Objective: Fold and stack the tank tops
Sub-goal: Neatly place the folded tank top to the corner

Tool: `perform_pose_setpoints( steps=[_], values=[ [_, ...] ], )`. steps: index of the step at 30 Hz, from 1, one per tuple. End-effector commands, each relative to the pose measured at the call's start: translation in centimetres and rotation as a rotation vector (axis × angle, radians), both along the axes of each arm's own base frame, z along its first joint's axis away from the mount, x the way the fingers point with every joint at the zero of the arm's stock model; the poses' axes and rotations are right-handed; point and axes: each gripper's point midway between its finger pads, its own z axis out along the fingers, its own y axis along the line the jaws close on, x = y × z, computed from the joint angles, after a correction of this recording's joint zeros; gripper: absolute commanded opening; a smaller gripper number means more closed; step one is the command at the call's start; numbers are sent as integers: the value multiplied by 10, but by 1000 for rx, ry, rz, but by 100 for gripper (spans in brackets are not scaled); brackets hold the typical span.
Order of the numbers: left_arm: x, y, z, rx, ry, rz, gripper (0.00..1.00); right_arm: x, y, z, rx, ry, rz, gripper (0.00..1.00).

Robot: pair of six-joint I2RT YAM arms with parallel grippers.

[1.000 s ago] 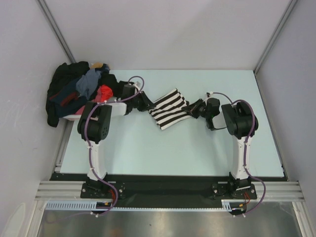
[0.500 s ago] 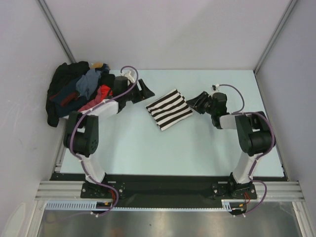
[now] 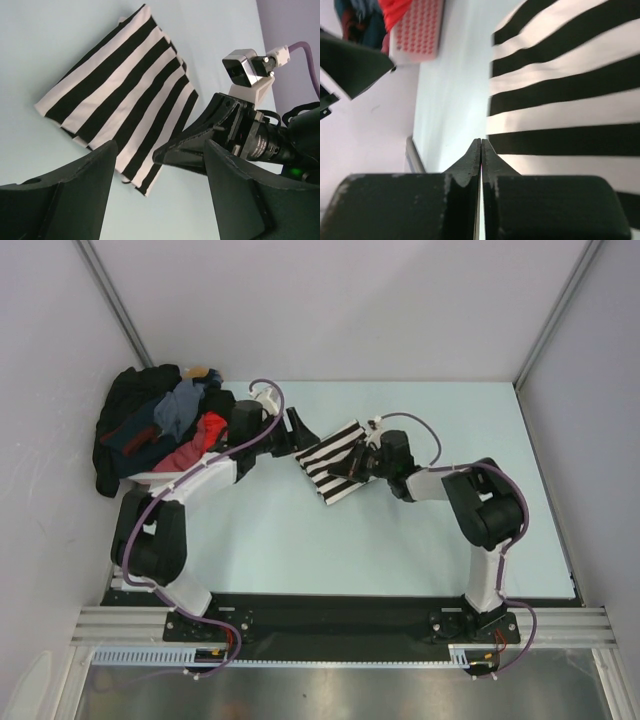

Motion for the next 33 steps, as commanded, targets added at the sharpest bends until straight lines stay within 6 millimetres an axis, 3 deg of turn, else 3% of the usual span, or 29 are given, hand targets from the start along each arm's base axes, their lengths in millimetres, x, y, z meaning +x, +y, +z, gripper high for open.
perform_pose_setpoints(
  steps=[1,5,9,13,18,20,22,23,24,26,27,30,33],
  values=[
    [-4,18,21,23,-57,37,75,-5,22,8,68,-22,101,0],
    [-12,25,21,54,-50,45,75,-4,24,-39,59,64,97,0],
    [-19,28,20,59,-51,45,76,-18,27,-54,126,104,130,0],
    [-23,30,18,72,-45,43,76,-42,19,-75,80,147,134,0],
    [-28,33,24,75,-54,45,76,-48,9,-65,24,107,128,0],
    [-32,34,24,77,-54,45,76,-42,7,-43,16,54,113,0],
    [-39,38,28,82,-65,49,76,-42,0,-40,-31,49,91,1],
    [-42,41,28,91,-68,51,76,-40,-2,-22,-37,11,79,3],
    [-48,44,36,91,-86,57,77,-41,-11,-30,-88,38,39,8],
    [-57,52,32,115,-83,78,77,-40,-24,-9,-121,-22,-24,23],
    [-62,55,41,111,-107,88,77,-40,-40,-17,-177,-9,-103,32],
    [-74,61,43,102,-115,107,77,-36,-73,-13,-254,16,-251,38],
    [-84,61,41,86,-109,101,78,-27,-110,-22,-307,82,-428,42]
  ],
)
